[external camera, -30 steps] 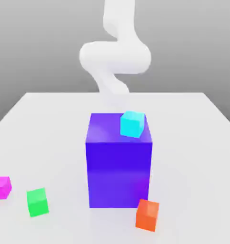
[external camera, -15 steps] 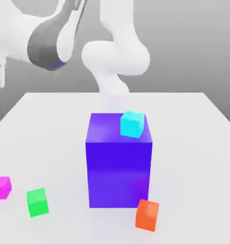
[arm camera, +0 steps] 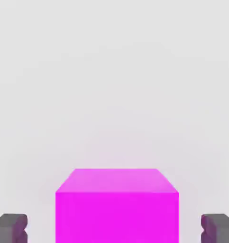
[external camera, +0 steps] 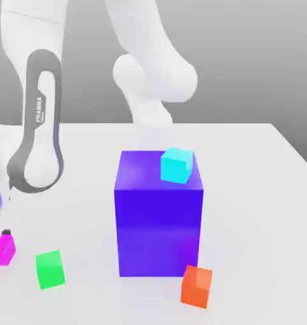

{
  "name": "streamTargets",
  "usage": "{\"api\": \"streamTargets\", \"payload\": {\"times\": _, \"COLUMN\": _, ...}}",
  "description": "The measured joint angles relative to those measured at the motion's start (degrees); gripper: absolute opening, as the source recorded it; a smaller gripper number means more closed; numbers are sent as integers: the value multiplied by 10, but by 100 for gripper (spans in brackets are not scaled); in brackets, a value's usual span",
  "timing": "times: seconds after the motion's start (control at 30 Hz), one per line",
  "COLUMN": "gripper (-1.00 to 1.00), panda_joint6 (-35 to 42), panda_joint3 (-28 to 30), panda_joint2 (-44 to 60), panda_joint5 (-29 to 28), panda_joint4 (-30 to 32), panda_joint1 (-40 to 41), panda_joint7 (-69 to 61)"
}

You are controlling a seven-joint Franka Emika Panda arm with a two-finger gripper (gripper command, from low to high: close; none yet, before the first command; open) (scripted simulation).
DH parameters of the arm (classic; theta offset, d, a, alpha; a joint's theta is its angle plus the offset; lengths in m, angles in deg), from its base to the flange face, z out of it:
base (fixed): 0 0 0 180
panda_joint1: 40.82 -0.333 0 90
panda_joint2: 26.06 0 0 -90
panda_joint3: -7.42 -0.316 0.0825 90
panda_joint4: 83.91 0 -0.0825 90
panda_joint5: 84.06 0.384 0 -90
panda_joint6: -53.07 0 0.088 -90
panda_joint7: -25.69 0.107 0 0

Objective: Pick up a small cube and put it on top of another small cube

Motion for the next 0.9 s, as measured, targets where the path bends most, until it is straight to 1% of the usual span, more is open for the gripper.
{"api": "streamTargets", "payload": {"times": 0.13, "gripper": -100, "panda_joint6": -4, "panda_joint3": -2, "panda_joint2": 5, "panda_joint5": 1, "panda_joint4": -1, "panda_joint1": 2, "panda_joint7": 0}}
{"api": "streamTargets", "payload": {"times": 0.3, "gripper": -100, "panda_joint6": 65, "panda_joint3": 16, "panda_joint2": -84, "panda_joint5": -30, "panda_joint4": 18, "panda_joint1": -11, "panda_joint7": 21}}
{"api": "streamTargets", "payload": {"times": 0.47, "gripper": -100, "panda_joint6": 90, "panda_joint3": 2, "panda_joint2": -128, "panda_joint5": -72, "panda_joint4": 38, "panda_joint1": -36, "panda_joint7": 7}}
{"api": "streamTargets", "payload": {"times": 0.6, "gripper": -100, "panda_joint6": 105, "panda_joint3": -18, "panda_joint2": -159, "panda_joint5": -90, "panda_joint4": 55, "panda_joint1": -55, "panda_joint7": -20}}
{"api": "streamTargets", "payload": {"times": 0.7, "gripper": -100, "panda_joint6": 115, "panda_joint3": -36, "panda_joint2": -182, "panda_joint5": -93, "panda_joint4": 67, "panda_joint1": -70, "panda_joint7": -48}}
{"api": "streamTargets", "payload": {"times": 0.83, "gripper": -100, "panda_joint6": 129, "panda_joint3": -57, "panda_joint2": -213, "panda_joint5": -83, "panda_joint4": 83, "panda_joint1": -99, "panda_joint7": -96}}
{"api": "streamTargets", "payload": {"times": 0.9, "gripper": -100, "panda_joint6": 111, "panda_joint3": -62, "panda_joint2": -198, "panda_joint5": -80, "panda_joint4": 86, "panda_joint1": -99, "panda_joint7": -107}}
